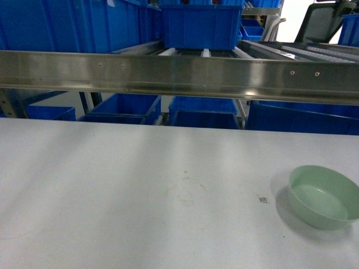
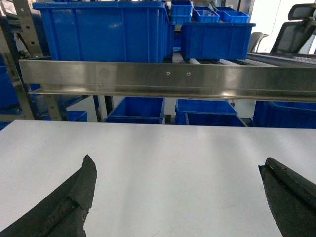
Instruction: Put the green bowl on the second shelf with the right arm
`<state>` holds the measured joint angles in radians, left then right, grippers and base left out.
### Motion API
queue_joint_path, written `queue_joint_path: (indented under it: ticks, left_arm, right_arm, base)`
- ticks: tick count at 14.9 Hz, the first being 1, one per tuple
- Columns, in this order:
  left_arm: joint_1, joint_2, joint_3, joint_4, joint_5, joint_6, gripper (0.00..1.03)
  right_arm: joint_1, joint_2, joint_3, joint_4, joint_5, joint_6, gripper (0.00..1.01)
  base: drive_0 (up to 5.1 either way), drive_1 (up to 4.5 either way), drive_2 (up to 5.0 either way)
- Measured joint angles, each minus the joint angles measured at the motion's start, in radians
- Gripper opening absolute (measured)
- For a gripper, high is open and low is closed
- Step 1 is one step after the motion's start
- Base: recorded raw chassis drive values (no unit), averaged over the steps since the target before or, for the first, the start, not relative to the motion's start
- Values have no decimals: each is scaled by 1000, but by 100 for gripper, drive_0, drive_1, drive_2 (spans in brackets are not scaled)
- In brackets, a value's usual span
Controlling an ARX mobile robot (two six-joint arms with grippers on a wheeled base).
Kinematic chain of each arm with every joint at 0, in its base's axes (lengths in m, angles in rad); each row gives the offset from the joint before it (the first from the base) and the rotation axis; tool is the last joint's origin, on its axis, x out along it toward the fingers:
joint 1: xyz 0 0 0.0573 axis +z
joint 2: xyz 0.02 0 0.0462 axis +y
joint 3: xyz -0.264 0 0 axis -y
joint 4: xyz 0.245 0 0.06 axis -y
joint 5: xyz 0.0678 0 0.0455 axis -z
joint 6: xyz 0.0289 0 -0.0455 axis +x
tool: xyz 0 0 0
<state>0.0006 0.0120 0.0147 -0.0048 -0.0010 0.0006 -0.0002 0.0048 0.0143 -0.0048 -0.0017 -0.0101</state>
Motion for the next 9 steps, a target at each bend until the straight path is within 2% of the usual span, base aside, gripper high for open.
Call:
queue_joint_path:
  ticks: [9]
  left_arm:
    - [0,0,0,0,0,0,98]
  right_arm:
    - [0,0,0,0,0,0,98]
  base:
    - [0,0,0]
